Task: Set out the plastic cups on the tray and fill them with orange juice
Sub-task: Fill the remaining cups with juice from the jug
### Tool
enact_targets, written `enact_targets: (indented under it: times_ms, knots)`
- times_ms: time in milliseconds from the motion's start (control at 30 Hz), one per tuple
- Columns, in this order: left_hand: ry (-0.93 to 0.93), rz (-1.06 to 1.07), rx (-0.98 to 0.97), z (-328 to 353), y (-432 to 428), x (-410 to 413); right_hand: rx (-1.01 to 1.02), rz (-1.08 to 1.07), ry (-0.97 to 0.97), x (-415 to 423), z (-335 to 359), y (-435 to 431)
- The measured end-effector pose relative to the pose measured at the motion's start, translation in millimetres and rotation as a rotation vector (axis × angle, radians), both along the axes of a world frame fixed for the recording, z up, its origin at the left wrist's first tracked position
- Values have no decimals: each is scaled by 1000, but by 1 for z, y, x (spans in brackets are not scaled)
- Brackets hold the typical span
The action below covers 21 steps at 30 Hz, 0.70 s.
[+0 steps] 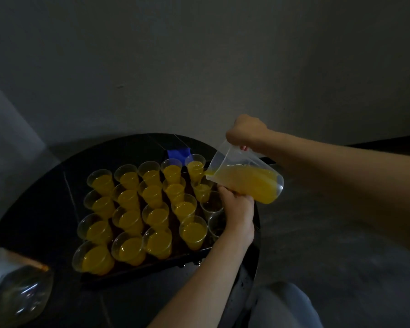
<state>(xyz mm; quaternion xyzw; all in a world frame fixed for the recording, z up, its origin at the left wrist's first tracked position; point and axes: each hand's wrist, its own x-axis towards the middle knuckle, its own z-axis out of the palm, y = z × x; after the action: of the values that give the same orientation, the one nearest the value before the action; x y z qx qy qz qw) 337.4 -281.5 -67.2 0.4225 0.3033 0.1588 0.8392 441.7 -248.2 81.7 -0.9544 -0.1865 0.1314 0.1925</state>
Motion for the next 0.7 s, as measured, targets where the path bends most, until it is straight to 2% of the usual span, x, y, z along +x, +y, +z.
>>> enact_targets:
  times_ms: [333, 700]
  knots:
    - [-20, 23, -103, 5, -3, -3, -14, -5, -30, -2, -7, 2]
    - [-21, 17, -1, -6, -2, 3, 17, 4, 36, 1, -3, -4]
